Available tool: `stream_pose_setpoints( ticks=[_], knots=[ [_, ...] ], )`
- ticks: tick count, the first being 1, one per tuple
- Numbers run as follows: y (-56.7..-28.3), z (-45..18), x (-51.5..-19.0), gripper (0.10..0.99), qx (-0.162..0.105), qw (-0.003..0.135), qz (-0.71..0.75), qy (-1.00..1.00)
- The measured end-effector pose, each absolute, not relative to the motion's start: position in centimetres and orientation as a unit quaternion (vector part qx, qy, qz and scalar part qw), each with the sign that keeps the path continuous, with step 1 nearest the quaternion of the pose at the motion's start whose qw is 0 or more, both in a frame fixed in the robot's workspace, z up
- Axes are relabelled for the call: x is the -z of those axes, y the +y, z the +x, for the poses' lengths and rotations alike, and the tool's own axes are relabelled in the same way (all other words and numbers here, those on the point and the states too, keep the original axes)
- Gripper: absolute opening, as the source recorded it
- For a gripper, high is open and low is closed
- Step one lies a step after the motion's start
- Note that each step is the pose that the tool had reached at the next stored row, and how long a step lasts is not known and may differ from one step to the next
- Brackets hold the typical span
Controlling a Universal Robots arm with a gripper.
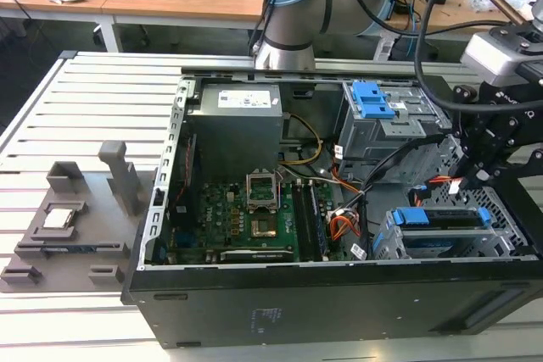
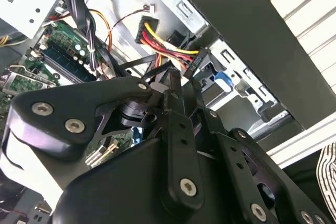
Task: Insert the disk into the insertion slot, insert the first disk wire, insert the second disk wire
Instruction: 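Insert the first disk wire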
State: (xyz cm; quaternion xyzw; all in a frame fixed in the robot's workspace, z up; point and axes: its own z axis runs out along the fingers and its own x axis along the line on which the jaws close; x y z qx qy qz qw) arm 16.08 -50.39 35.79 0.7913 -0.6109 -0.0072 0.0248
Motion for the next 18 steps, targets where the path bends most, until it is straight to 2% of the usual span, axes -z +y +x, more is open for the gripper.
stream_pose_setpoints(
  ticks=[18],
  knots=[
    [-50.2,17.2,-35.5,0.239,0.001,0.033,0.805,-0.592]
  ],
)
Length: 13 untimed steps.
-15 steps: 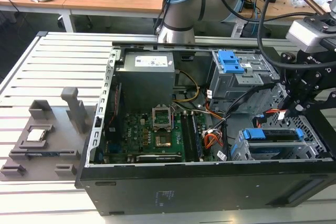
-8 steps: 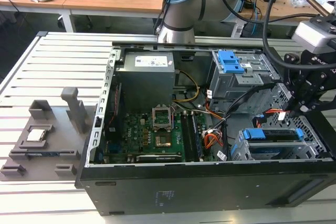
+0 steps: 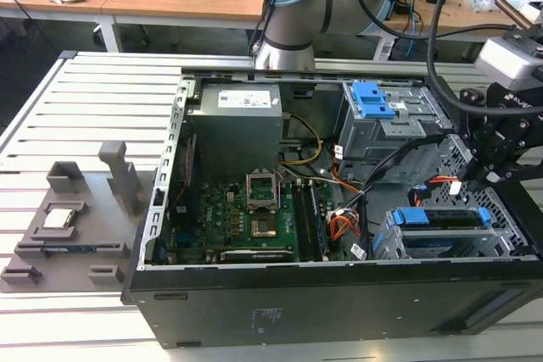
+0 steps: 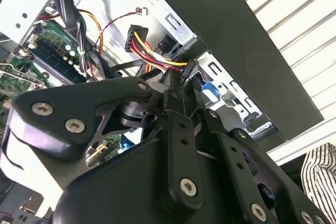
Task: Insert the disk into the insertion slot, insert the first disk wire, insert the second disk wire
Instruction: 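Insert the first disk wire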
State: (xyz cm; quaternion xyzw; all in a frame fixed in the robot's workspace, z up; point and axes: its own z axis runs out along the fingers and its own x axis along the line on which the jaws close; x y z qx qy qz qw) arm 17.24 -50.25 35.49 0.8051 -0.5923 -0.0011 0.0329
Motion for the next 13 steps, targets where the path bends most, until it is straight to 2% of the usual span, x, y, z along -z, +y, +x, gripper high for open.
stream_pose_setpoints(
  ticks=[9,10,11,13],
  knots=[
    [-50.17,17.49,-35.46,0.239,0.000,0.034,0.806,-0.591],
    [-50.17,17.49,-35.46,0.224,0.000,0.034,0.806,-0.591],
    [-50.17,17.49,-35.46,0.165,0.000,0.034,0.806,-0.591],
    [-50.16,17.49,-35.46,0.165,0.000,0.034,0.806,-0.591]
  ],
)
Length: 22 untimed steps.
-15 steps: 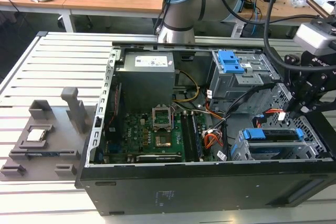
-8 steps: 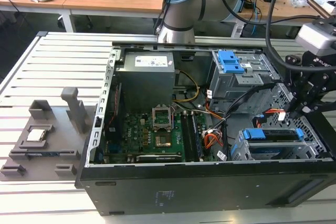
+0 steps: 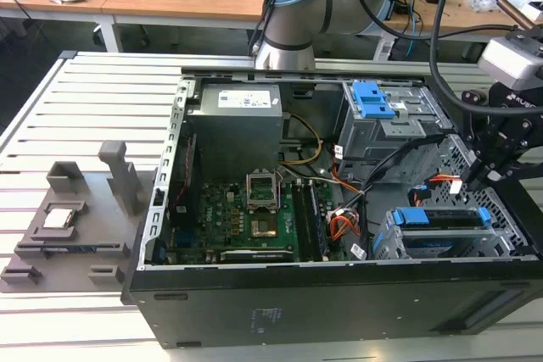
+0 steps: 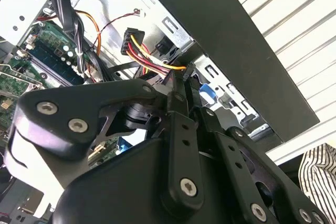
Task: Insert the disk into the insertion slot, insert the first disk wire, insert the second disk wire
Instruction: 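Insert the first disk wire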
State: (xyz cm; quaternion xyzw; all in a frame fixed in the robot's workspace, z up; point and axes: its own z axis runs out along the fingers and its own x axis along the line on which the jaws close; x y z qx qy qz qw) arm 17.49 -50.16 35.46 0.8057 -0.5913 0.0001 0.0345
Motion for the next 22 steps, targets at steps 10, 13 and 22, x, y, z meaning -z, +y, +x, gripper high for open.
stream_pose_setpoints(
  ticks=[10,13,22],
  knots=[
    [-50.4,17.4,-35.5,0.165,0.000,0.035,0.806,-0.591],
    [-51.0,17.0,-35.5,0.165,0.000,0.035,0.806,-0.591],
    [-51.9,15.4,-35.5,0.165,0.000,0.035,0.806,-0.591]
  ],
)
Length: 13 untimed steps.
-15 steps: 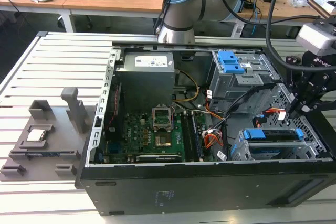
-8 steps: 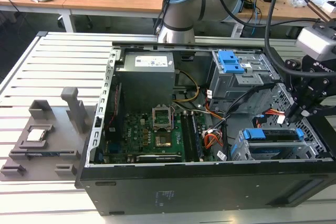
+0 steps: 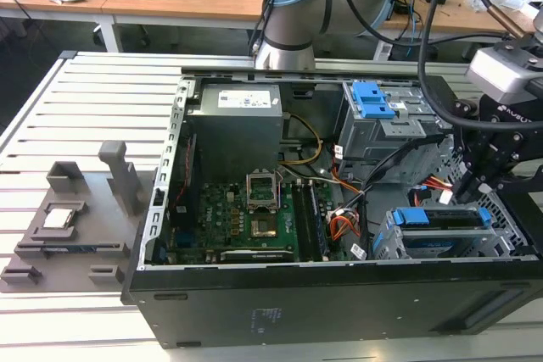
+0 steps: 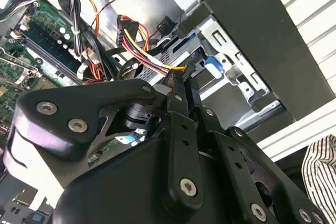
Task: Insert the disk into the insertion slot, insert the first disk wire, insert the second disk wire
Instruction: 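Insert the first disk wire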
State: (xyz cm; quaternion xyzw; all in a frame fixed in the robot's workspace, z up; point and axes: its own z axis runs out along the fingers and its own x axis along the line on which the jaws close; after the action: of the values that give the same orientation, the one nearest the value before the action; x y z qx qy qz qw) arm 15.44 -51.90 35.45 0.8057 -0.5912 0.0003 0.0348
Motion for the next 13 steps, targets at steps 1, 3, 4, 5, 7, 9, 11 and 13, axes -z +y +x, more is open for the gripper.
stream_pose_setpoints(
  ticks=[1,3,4,5,7,9,11,13],
  knots=[
    [-51.9,15.3,-35.4,0.165,0.000,0.035,0.806,-0.591],
    [-51.9,15.0,-35.4,0.165,0.000,0.035,0.806,-0.591],
    [-51.9,14.9,-35.5,0.165,0.000,0.035,0.806,-0.591],
    [-51.9,14.7,-35.4,0.165,0.000,0.035,0.806,-0.591],
    [-51.9,14.4,-35.4,0.165,0.000,0.035,0.806,-0.591],
    [-51.9,14.2,-35.5,0.165,0.000,0.035,0.806,-0.591],
    [-51.9,14.1,-35.4,0.165,0.000,0.035,0.806,-0.591],
    [-52.0,13.9,-35.4,0.165,0.000,0.035,0.806,-0.591]
  ],
)
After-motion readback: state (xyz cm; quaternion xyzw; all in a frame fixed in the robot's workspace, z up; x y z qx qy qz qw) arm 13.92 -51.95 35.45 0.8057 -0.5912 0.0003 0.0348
